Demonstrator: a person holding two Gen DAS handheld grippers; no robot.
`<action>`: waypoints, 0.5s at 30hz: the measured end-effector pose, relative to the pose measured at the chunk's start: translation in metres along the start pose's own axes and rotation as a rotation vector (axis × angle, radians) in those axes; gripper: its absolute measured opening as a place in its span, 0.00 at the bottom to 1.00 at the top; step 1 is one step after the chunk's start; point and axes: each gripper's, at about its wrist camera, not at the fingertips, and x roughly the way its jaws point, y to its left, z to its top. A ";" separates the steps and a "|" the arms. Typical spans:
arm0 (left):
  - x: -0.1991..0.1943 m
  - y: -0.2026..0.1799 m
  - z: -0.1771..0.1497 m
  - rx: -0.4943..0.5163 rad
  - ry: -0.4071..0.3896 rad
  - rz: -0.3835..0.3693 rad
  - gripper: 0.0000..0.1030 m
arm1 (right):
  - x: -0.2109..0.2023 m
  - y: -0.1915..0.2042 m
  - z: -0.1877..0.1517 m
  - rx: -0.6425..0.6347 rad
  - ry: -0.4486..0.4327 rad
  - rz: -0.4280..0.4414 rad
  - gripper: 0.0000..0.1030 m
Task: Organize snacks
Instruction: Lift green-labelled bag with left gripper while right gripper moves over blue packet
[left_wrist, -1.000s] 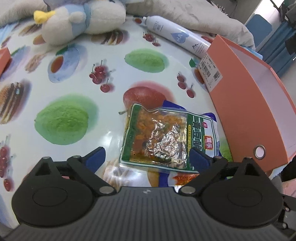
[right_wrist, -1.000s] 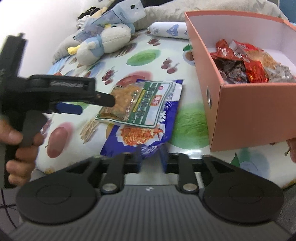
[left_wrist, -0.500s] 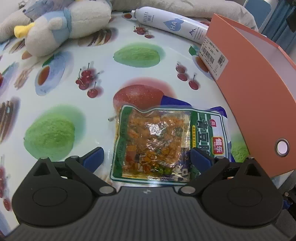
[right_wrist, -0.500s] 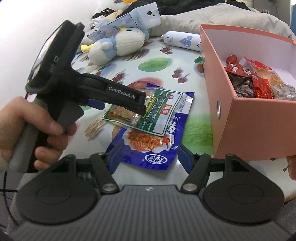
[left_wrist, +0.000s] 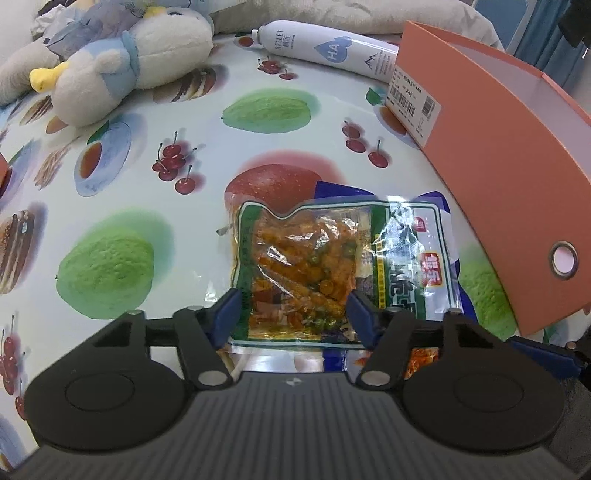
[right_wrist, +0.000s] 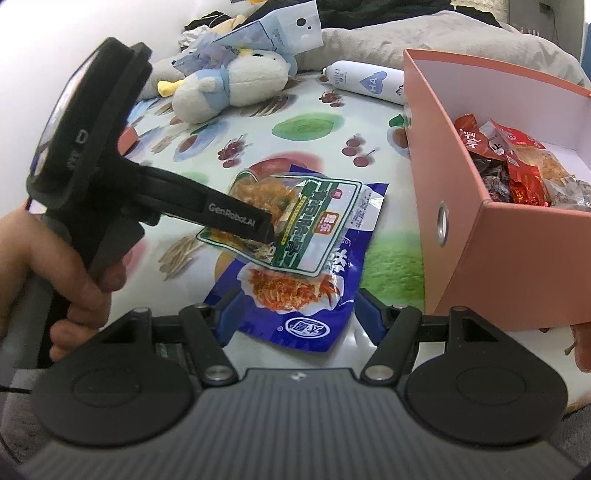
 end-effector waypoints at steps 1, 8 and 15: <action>-0.001 0.001 -0.001 0.002 -0.007 -0.002 0.61 | 0.000 0.001 0.000 -0.003 0.000 -0.004 0.65; -0.012 0.019 -0.003 -0.064 -0.032 -0.009 0.20 | 0.001 0.006 0.003 -0.028 -0.014 -0.028 0.65; -0.020 0.042 -0.010 -0.115 -0.035 0.003 0.20 | 0.008 0.010 0.013 -0.046 -0.049 -0.027 0.65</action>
